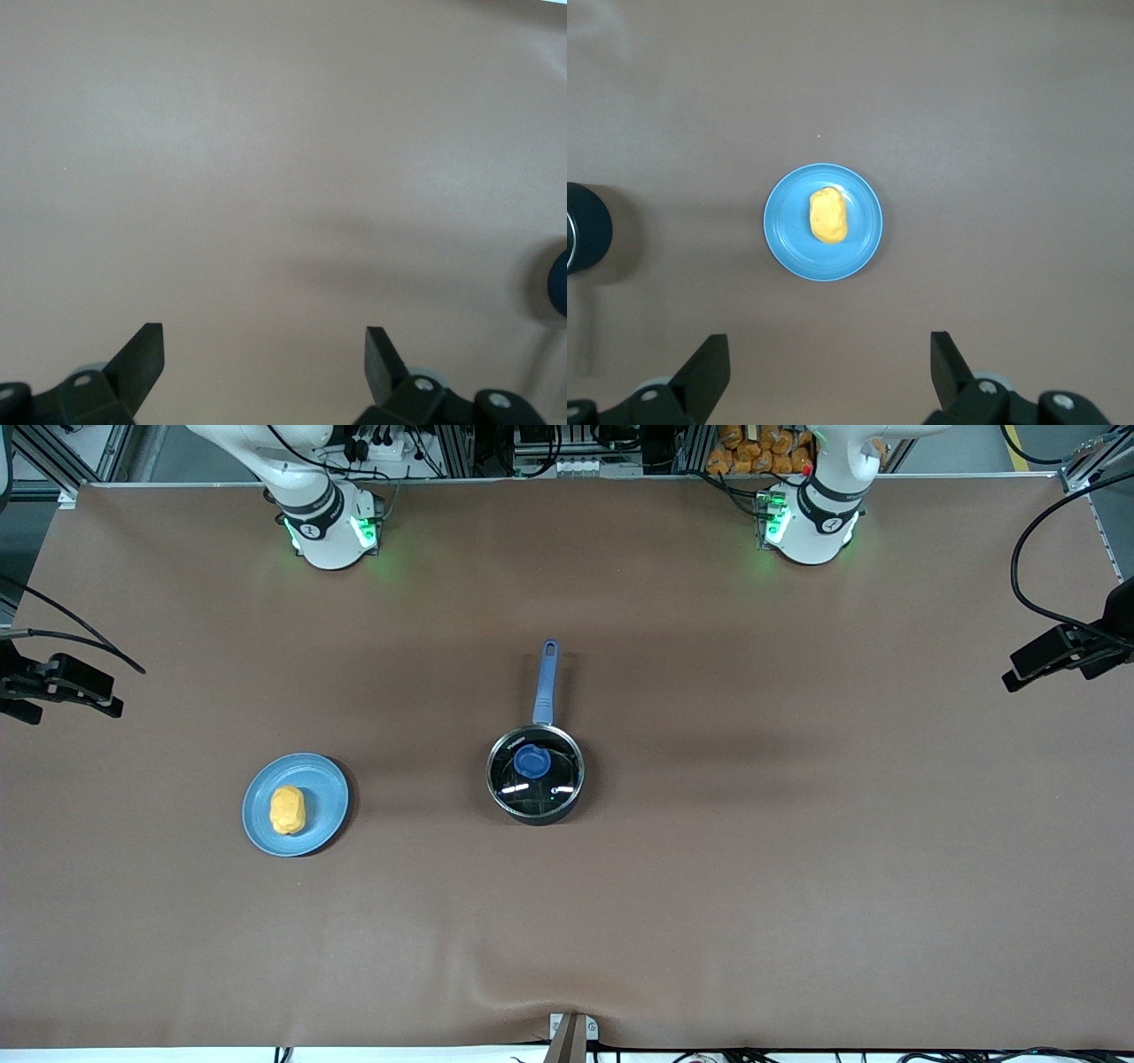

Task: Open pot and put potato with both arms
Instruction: 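Reach the right gripper toward the potato on the blue plate, then grasp the potato with the right gripper while the left gripper reaches the lid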

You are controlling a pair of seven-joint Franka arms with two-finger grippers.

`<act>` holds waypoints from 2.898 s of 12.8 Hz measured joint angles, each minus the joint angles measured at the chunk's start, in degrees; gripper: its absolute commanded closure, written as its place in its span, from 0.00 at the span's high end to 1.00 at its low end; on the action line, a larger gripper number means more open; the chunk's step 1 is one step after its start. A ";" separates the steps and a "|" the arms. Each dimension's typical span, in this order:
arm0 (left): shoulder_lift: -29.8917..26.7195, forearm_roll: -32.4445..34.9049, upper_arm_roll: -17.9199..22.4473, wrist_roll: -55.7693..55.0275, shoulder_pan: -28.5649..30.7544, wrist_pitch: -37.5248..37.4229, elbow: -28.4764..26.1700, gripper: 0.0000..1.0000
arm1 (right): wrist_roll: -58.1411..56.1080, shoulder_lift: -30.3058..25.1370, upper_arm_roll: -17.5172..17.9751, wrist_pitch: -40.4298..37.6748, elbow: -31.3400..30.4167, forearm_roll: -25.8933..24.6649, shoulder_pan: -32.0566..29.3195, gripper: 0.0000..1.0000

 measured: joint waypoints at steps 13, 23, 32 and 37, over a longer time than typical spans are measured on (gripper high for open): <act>0.00 -0.09 -0.08 0.00 -0.02 0.00 -0.03 1.00 | -0.29 2.51 0.80 -0.06 -4.61 0.04 2.94 1.00; 0.00 -0.09 -0.48 6.13 -0.11 0.00 -0.06 1.00 | -0.30 10.56 0.71 7.33 -10.59 0.01 3.36 1.00; 6.45 -0.52 -8.96 -17.50 -11.61 2.75 0.36 1.00 | -0.42 17.69 0.42 25.13 -17.89 -1.20 3.68 1.00; 15.45 -0.55 -9.49 -35.13 -27.11 11.17 1.95 1.00 | -0.59 21.72 0.14 35.09 -22.10 -1.48 3.39 1.00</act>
